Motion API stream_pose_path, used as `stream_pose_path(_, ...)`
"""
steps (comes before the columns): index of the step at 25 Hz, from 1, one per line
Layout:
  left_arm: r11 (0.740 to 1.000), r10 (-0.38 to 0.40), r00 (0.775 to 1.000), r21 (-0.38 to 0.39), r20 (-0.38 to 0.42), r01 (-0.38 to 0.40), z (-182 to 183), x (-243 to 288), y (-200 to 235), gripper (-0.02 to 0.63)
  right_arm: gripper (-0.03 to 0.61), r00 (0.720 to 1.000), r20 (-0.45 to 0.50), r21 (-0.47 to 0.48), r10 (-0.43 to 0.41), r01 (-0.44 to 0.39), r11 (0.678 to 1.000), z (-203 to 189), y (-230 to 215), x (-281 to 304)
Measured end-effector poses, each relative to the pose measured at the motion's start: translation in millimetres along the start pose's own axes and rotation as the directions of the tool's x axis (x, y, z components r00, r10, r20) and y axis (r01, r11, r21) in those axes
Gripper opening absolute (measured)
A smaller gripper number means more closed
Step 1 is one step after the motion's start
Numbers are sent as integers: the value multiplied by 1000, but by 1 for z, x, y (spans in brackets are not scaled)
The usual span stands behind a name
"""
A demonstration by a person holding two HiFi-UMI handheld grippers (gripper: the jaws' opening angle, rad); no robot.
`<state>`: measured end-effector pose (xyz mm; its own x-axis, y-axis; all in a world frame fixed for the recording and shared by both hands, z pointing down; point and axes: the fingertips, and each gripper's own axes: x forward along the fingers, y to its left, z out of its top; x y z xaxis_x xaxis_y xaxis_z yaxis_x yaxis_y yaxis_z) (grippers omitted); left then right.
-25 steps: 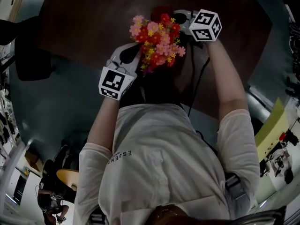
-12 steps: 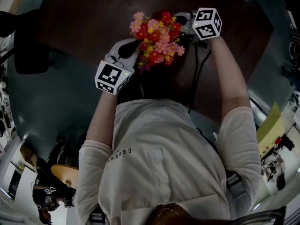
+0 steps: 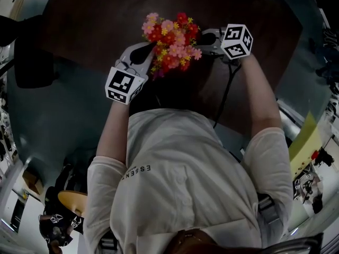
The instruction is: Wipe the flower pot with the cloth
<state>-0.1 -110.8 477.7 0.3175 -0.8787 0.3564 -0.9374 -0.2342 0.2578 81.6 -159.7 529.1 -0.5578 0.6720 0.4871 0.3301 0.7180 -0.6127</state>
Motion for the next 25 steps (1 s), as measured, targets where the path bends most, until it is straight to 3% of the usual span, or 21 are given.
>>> stream_pose_path(6,1000,-8,1000,-21,19,8,0,0,1,9,48,992,-119,-26,38,-42,999,-31,20,-1)
stream_pose_path(12,1000,-3,1000,-28,19,3,0,-1,-1,9,48,984,-1,-73,-179,178,981,12,-31,-25)
stream_pose_path(15,1000,-5,1000,-31,12,6,0,0,-1,9,48,972,54,-118,-227,232,966,45,-53,-15)
stream_pose_path(19,999,-13,1000,-46,8,14,0,-1,0,9,48,982,102,-116,-156,167,979,83,-56,20)
stream_pose_path(25,1000,5,1000,-24,-5,-5,-1,0,2,9,46,1000,25,-59,-16,17,998,86,-47,51)
